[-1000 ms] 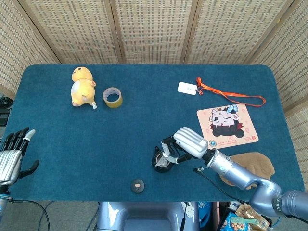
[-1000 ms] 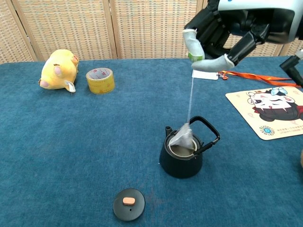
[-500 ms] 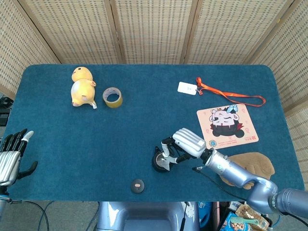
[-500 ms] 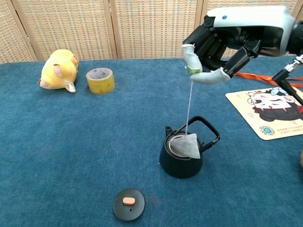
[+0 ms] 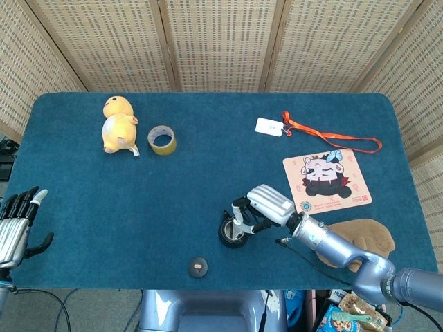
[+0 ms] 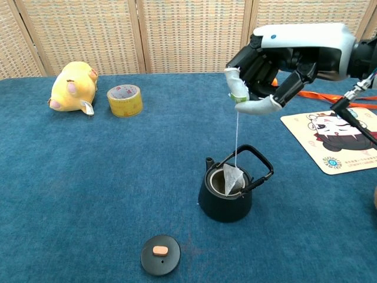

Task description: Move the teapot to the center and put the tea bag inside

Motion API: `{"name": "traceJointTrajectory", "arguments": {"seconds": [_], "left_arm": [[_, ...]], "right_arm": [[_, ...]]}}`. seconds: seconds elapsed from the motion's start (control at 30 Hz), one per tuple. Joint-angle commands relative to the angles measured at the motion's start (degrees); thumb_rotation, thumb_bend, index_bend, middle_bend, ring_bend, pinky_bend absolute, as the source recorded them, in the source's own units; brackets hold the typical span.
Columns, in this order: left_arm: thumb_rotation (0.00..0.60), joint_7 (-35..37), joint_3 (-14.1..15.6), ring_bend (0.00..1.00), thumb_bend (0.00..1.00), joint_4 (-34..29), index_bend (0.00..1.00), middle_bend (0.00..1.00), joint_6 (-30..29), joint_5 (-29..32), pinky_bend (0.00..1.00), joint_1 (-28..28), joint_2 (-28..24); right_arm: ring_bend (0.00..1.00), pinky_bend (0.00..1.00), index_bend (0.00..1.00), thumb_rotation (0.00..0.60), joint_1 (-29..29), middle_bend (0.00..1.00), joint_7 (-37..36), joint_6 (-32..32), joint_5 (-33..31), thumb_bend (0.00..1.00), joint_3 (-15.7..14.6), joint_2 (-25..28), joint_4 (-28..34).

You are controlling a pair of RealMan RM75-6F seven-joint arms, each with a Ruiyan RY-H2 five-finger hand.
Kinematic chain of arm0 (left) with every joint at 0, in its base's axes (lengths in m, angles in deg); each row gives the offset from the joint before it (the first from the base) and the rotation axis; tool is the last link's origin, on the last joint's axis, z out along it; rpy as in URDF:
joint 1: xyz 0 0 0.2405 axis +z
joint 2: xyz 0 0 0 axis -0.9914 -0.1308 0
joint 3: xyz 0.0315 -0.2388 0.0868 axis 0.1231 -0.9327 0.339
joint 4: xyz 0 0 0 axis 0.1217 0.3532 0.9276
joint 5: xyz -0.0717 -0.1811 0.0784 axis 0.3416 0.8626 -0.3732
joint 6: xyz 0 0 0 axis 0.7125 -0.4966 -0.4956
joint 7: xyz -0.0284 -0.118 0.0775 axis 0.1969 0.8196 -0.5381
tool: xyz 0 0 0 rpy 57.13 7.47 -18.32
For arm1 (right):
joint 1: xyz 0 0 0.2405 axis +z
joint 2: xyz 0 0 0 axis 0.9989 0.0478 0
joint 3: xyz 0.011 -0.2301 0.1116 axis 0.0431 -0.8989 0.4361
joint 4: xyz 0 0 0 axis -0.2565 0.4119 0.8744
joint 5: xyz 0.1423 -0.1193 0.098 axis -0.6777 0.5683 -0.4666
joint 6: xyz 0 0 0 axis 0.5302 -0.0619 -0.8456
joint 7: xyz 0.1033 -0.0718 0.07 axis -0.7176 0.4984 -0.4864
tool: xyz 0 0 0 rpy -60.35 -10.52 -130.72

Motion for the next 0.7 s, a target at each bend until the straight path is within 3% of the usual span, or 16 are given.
{"name": "traceJointTrajectory", "arguments": {"seconds": [0.03, 0.7], "left_arm": [[0.6, 0.01, 0.02, 0.0, 0.35, 0.07, 0.03, 0.0, 0.06, 0.01, 0.0, 0.0, 0.06], [0.6, -1.36, -0.03, 0.0, 0.35, -1.65, 0.03, 0.0, -0.38, -0.56, 0.0, -0.06, -0.61]], "right_arm": [[0.84, 0.93, 0.72, 0.6, 0.06, 0.8, 0.26, -0.68, -0.32, 0.55, -0.52, -0.66, -0.8], [0.84, 0.93, 0.72, 0.6, -0.24, 0.8, 2.05, -2.73, 2.92, 0.55, -5.63, 0.25, -2.82]]}}
